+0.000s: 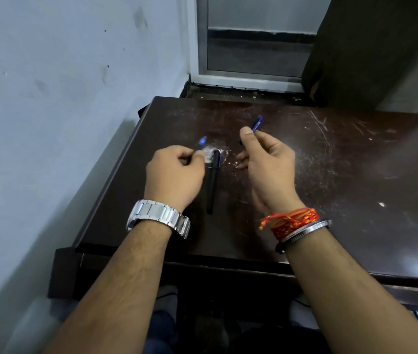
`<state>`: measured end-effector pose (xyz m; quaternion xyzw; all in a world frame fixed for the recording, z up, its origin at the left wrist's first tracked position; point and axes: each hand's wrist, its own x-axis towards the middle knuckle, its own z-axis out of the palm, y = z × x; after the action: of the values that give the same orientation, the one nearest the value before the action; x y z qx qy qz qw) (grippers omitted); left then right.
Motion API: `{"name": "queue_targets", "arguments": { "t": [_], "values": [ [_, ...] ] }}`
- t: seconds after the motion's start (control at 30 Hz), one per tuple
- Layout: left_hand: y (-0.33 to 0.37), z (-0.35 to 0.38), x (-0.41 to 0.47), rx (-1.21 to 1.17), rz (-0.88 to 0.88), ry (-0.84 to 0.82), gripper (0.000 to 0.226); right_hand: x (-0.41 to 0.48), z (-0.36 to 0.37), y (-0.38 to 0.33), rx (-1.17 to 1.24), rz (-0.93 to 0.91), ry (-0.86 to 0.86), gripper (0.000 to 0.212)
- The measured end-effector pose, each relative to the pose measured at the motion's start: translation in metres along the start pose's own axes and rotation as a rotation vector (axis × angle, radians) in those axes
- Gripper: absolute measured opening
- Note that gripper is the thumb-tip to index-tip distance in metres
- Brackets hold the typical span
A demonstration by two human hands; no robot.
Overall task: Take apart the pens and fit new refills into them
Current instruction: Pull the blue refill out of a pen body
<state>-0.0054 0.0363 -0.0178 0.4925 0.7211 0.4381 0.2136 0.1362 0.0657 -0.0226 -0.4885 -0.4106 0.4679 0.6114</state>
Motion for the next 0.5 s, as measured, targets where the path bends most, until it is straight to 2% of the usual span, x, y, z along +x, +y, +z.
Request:
{"name": "queue_targets", "arguments": {
  "t": [0.07,0.13,0.2,0.27,0.37,0.5],
  "values": [
    [-0.005,-0.003,0.005,0.018,-0.088,0.052,0.022,-0.003,-0.001,0.006,-0.249,-0.023,-0.052,0.012],
    [-0.005,-0.002,0.006,-0.046,-0.169,-0.008,0.023,-0.01,0.003,0.012,-0.323,0.05,-0.099,0.015],
    [-0.003,0.003,0.004,-0.29,-0.273,-0.166,0.023,-0.014,0.009,0.014,-0.292,0.106,-0.15,0.014],
    [-0.001,0.005,0.003,-0.507,-0.346,-0.255,0.021,-0.015,0.013,0.013,-0.222,0.14,-0.187,0.019],
    [-0.004,0.007,0.006,-0.622,-0.409,-0.299,0.028,-0.017,0.017,0.013,-0.098,0.213,-0.219,0.022],
    [-0.006,0.008,0.008,-0.655,-0.471,-0.309,0.017,-0.018,0.018,0.015,-0.107,0.249,-0.271,0.026]
  ]
}}
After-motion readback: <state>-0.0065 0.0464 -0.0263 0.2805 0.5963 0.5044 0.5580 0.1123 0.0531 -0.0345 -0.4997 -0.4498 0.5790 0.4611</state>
